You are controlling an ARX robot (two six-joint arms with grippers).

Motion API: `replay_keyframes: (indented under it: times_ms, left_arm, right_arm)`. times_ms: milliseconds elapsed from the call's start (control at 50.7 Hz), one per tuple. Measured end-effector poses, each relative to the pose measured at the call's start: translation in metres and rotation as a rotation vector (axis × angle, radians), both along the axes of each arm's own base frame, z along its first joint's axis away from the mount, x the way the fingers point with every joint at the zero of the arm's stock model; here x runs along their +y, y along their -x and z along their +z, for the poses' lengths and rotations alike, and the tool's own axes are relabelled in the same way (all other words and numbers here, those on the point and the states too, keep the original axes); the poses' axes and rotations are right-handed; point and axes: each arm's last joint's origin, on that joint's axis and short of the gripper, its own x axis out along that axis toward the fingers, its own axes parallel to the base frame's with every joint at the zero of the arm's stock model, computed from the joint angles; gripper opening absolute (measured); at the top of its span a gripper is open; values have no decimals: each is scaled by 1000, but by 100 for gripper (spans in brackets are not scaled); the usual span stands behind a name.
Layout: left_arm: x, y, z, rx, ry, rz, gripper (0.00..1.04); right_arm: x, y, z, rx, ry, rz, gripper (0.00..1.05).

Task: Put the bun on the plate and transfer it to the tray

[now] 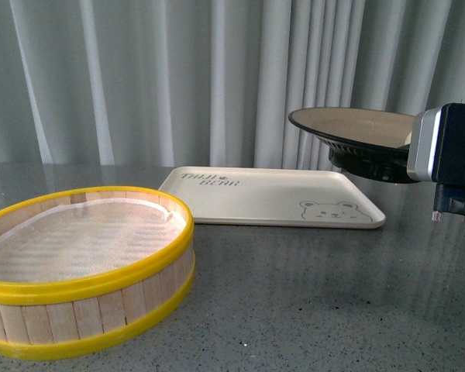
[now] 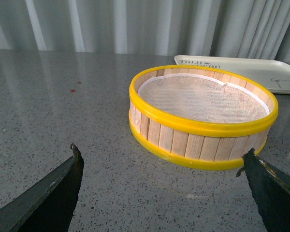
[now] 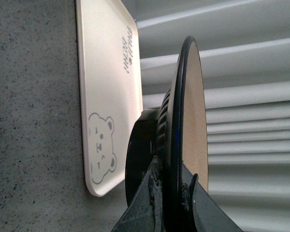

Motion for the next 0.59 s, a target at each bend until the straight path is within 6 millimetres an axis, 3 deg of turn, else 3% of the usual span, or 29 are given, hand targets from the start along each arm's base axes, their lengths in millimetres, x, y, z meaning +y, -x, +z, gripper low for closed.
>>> replay_keyframes:
  times_ms: [217, 592]
  left_arm:
    - [0, 0, 0, 0, 0, 0, 98]
    - [0, 0, 0, 0, 0, 0, 98]
  right_arm:
    - [-12, -36, -10, 87, 50, 36, 3]
    - [-12, -97, -20, 110, 108, 68, 3]
